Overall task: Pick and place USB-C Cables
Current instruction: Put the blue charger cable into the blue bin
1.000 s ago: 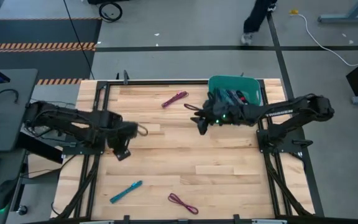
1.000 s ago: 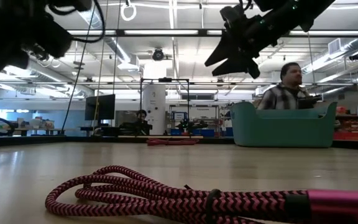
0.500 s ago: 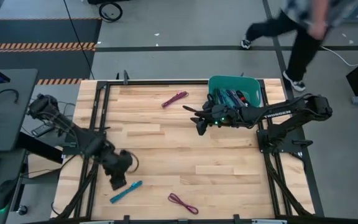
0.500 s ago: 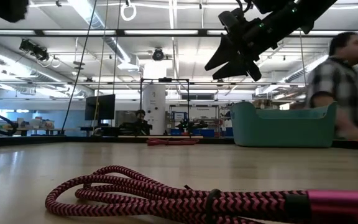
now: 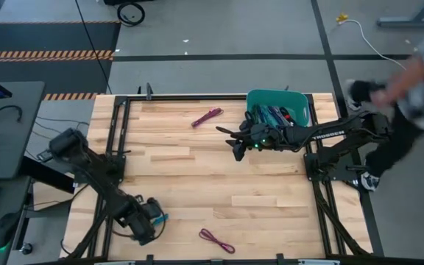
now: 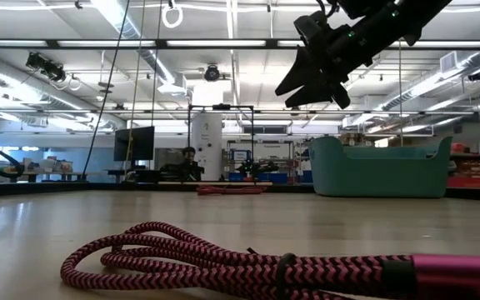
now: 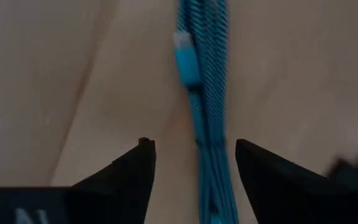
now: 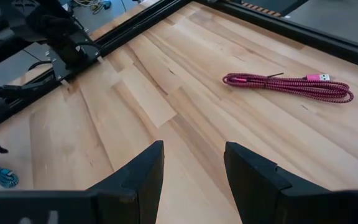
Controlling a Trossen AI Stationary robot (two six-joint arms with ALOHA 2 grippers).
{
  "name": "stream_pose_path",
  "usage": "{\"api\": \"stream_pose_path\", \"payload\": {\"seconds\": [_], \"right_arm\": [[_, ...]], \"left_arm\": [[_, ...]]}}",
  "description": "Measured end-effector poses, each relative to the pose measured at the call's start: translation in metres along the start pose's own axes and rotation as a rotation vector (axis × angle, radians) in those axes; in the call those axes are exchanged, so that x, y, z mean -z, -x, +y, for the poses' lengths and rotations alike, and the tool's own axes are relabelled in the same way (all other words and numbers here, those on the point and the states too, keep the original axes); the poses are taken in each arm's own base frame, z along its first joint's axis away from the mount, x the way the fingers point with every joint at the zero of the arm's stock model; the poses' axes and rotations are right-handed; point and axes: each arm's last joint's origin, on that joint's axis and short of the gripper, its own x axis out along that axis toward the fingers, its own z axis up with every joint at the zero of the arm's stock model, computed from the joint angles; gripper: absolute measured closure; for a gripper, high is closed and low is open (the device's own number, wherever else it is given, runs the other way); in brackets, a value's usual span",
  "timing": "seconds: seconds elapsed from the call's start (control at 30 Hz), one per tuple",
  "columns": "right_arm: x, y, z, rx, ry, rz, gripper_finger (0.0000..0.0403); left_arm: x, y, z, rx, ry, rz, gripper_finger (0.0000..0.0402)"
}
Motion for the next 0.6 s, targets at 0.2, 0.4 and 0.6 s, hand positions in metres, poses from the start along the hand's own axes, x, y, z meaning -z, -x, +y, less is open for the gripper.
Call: {"api": "stream_pose_path", "payload": {"seconds": [0.2, 0.4, 0.6], "right_arm": [[-0.001, 0.0, -0.001, 0.003, 0.0, -0.002, 0.0229], [-0.008, 0.015, -0.001, -0.031, 0.01, -0.015, 0.0229], [-0.019, 0.055, -0.011, -0.013, 0.025, -0.003, 0.0229]], "left_arm": [[-0.002, -0.019, 0.001, -0.088, 0.138, -0.07, 0.0205], [-0.006, -0.021, 0.004, -0.115, 0.249, -0.087, 0.0296], [-0.024, -0.009, 0.02, -0.174, 0.285, -0.143, 0.0377]]}}
